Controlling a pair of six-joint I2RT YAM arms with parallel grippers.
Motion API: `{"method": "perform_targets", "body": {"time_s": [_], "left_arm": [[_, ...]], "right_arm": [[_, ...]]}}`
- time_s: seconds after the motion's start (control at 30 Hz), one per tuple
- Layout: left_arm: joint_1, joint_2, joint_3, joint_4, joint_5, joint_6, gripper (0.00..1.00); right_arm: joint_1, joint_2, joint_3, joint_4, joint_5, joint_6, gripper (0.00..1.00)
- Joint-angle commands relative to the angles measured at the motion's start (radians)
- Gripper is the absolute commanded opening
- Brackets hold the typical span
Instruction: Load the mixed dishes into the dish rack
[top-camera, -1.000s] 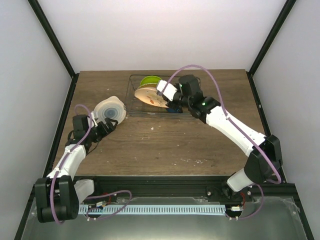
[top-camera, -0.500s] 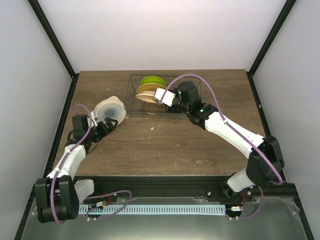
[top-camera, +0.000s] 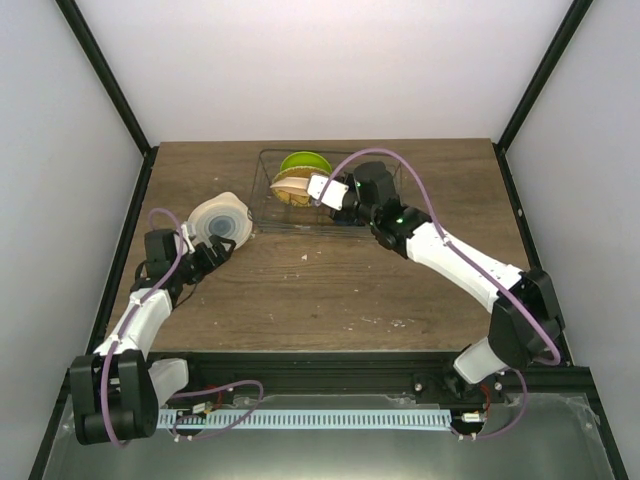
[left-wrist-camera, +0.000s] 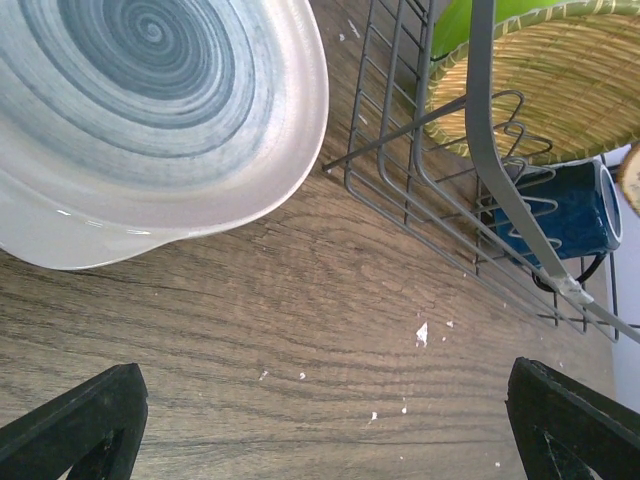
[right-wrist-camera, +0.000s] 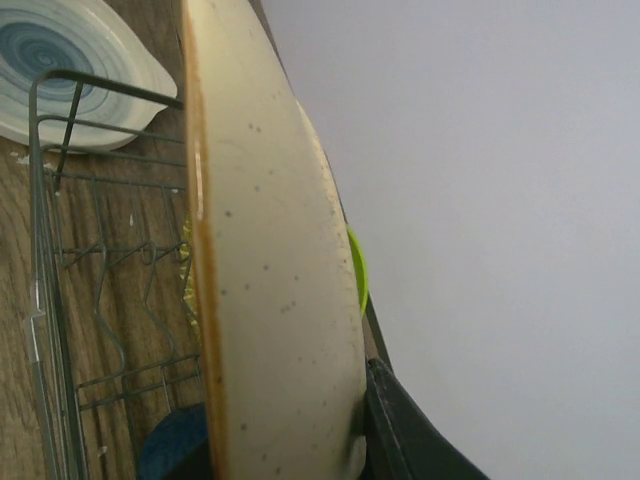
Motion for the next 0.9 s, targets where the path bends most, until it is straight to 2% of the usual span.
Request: {"method": "perform_targets", "body": {"time_s": [0.0,0.53,0.87], "left_arm": [[0.006,0.005,0.004,0.031,0.014,0.009,1.00],[0.006,0.030,-0.004,0.053,0.022,0.008,1.00],[0.006,0.050,-0.006,0.070,0.035,0.002,1.00]], "right_arm": [[0.008,0.015,0.033,0.146,-0.003,-0.025,0.01],[0.006,0.124,0.054,0.139,-0.046,-0.024,0.01],[-0.017,0.238,0.186,-0.011,-0.088,-0.019,0.01]]}}
